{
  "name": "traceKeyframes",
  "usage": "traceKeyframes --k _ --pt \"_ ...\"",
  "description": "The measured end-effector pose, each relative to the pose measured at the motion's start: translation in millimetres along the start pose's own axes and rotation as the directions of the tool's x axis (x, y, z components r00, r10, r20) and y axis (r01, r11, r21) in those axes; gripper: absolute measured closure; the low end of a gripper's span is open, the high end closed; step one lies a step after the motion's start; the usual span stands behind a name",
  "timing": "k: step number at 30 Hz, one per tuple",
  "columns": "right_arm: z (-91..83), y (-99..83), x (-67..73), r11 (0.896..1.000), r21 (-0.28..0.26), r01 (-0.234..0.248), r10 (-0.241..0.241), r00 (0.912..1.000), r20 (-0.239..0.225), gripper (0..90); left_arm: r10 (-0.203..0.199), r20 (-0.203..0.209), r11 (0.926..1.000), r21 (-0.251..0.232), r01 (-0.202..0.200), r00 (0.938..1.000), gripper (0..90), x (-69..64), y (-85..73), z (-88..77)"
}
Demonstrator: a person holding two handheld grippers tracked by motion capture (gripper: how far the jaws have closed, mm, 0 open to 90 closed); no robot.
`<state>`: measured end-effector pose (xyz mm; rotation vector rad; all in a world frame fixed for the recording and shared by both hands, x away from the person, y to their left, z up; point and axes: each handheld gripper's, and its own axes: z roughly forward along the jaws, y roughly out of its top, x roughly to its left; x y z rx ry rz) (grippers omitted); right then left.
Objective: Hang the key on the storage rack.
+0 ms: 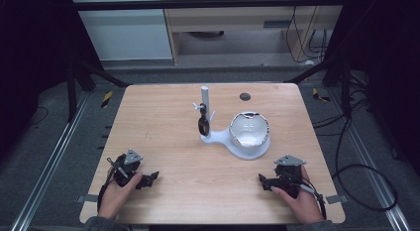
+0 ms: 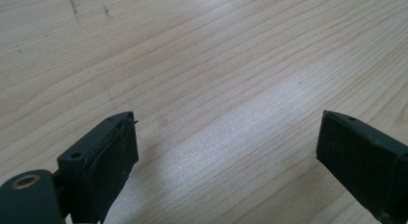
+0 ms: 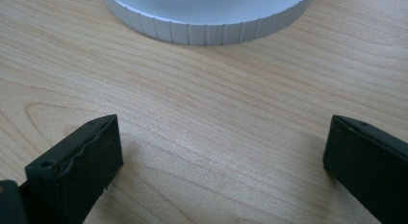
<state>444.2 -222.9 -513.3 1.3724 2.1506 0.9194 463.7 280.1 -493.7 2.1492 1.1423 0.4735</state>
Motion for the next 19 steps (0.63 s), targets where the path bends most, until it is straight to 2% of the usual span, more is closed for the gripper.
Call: traceKeyframes --k 8,9,19 --pt "0.1 0.1 0.3 1.000 0.000 -0.002 0.002 1.0000 0.001 0.4 -0.010 -0.013 0.9999 0.010 0.010 0.9999 6.0 2.6 -7.7 5.8" --pt "0.1 0.1 0.4 1.000 0.000 -0.002 0.002 1.0000 0.002 0.4 -0.006 -0.021 1.0000 -0.006 0.006 0.9998 5.3 1.6 -9.9 6.2" --pt "0.3 0.2 1.2 1.000 -0.001 0.000 0.000 1.0000 0.002 0.4 -0.005 -0.017 0.9996 -0.029 0.004 0.9998 0.0 0.8 -12.9 8.5"
